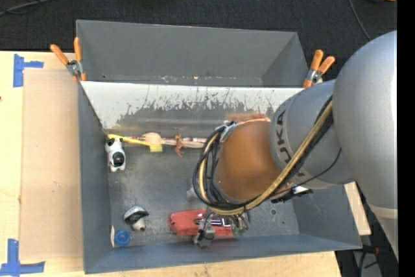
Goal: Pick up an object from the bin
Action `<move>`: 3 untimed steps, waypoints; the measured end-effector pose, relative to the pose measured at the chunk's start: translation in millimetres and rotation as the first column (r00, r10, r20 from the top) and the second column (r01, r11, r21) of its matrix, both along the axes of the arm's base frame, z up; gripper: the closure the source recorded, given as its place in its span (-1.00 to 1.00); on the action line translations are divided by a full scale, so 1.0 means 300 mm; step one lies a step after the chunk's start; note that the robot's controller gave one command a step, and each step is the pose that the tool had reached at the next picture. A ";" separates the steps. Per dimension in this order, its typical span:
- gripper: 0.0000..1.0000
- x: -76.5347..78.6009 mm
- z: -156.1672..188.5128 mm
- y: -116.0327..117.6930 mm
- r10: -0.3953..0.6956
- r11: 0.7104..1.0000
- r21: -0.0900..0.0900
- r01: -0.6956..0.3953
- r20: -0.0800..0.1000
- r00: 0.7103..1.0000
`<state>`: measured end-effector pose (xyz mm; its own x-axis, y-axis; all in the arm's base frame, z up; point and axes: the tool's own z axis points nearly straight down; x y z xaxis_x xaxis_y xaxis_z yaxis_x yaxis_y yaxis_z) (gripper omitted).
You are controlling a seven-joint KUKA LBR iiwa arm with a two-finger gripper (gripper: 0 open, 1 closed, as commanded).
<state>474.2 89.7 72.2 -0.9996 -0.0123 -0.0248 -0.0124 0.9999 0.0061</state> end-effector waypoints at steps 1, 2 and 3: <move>1.00 -0.006 -0.004 0.016 0.081 0.997 -0.001 -0.081 -0.012 0.997; 1.00 -0.006 -0.004 0.016 0.080 0.997 -0.001 -0.080 -0.012 0.997; 1.00 -0.007 0.008 0.015 0.079 0.997 -0.001 -0.079 -0.014 0.997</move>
Offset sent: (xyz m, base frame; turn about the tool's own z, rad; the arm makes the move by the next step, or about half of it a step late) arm 0.0000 0.0000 0.0000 0.0000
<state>472.0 94.3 74.8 -0.9958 -0.0912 -0.0110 -0.0913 0.9958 0.0056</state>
